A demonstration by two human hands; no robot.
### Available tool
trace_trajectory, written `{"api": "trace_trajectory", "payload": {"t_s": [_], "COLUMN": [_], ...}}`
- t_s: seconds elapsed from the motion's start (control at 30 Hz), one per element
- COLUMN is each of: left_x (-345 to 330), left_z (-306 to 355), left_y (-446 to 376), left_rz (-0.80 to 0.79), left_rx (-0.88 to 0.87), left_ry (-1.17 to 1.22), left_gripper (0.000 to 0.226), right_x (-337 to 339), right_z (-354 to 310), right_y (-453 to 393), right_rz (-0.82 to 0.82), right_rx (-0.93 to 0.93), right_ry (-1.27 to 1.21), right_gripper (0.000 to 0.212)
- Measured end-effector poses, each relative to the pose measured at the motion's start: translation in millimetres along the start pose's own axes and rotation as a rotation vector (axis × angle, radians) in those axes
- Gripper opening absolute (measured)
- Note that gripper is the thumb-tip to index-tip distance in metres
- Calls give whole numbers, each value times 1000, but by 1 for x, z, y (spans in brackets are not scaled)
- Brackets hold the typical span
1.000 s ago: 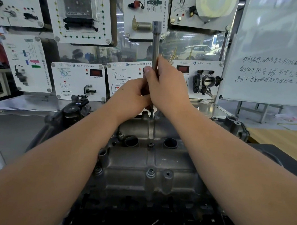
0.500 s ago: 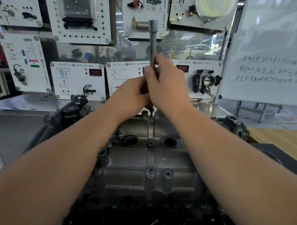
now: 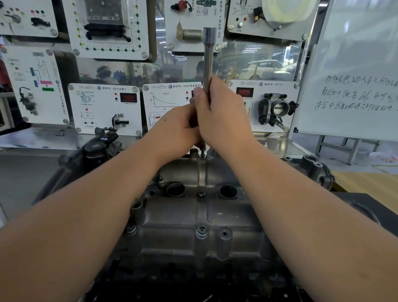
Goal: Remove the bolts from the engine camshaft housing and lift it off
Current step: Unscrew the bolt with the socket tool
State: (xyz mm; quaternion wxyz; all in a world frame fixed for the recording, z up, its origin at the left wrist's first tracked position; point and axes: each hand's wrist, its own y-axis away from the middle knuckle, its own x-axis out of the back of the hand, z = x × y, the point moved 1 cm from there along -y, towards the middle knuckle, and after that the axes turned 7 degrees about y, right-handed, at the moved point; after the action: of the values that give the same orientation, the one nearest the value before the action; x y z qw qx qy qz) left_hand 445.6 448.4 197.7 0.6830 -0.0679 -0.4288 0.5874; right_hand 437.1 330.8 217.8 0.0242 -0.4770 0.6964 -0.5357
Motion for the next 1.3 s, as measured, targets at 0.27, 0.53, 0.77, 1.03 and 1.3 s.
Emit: {"api": "trace_trajectory", "payload": {"t_s": [0.27,0.53,0.77,1.03,1.3], "left_x": [1,-1,2,-1,2], "left_z": [-1,-1,1,2,4], "left_y": [-1,1,0,0,0], "left_rz": [-3,-6,-4,6,-7], "left_rx": [38,28,35,22,27], "left_ry": [-10,24,-48,-4,-23], "left_gripper": [18,18,19,15,13], "right_x": [0,3,1,1,2], "right_z": [3,2,2,1,2], "right_y": [-3,-2,-1,-2,-1], "right_rz": [21,59,48,56,48], "right_rx": [-36,9,25,26,13], "right_ry": [-48,9,-65,49,-25], "right_gripper": [19,21,25,27,33]}}
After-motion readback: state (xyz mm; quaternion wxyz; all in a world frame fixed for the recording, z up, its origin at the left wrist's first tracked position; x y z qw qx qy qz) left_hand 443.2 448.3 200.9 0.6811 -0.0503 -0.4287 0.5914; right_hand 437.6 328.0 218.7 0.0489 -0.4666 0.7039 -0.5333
